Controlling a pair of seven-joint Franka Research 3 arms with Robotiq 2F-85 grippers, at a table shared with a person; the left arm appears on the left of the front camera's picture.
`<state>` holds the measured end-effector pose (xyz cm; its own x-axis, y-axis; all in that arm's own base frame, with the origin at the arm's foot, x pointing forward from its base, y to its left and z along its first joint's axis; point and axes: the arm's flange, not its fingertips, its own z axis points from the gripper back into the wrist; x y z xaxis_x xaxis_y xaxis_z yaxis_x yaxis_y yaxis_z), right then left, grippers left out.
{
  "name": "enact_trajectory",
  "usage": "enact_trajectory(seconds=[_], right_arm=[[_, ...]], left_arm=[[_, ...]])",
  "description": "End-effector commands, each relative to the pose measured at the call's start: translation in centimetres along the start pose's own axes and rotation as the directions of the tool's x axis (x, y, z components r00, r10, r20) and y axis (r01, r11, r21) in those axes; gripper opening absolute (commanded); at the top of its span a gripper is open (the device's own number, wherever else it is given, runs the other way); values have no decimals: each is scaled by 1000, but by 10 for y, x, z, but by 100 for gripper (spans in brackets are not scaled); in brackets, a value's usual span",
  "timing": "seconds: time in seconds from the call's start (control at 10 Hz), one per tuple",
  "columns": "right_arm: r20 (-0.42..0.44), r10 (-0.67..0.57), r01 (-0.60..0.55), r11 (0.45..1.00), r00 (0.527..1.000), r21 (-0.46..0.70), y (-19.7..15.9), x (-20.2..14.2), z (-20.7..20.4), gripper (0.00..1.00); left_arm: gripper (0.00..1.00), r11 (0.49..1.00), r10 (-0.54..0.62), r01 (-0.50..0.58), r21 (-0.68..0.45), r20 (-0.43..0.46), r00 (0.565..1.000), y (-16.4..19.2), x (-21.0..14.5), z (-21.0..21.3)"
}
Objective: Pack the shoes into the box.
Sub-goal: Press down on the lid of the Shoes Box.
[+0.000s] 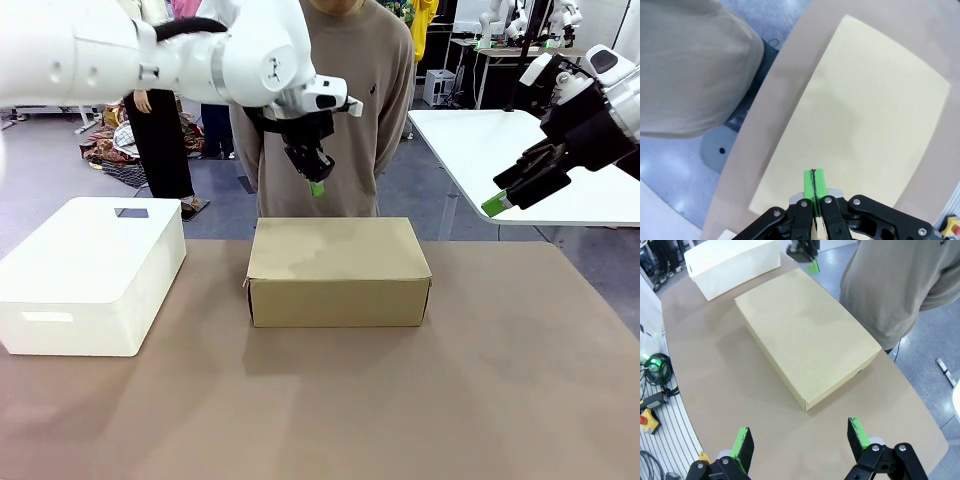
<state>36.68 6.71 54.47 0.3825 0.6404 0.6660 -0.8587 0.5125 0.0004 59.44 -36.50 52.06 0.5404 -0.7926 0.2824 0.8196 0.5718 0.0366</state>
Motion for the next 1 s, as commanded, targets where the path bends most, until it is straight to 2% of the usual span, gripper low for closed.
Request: enact_trajectory(seconds=[0.0,0.1,0.3,0.6,0.9], right_arm=[[-12,-12,12,1000,1000,-15,-1,2,-1,100],[-12,-12,12,1000,1000,-15,-1,2,-1,100],[-12,-12,12,1000,1000,-15,-1,2,-1,100],[-12,-12,12,1000,1000,-15,-1,2,-1,100],[-12,-12,12,1000,1000,-15,-1,2,-1,100]], left_arm=[[0,999,16,-16,38,22,1000,-7,-37,23],[6,999,19,-22,36,68,997,-13,-55,42],[44,999,23,-28,42,123,992,-18,-88,80],[100,997,29,-39,62,154,988,-25,-134,125],[100,997,-5,-11,82,190,982,-49,-158,131]])
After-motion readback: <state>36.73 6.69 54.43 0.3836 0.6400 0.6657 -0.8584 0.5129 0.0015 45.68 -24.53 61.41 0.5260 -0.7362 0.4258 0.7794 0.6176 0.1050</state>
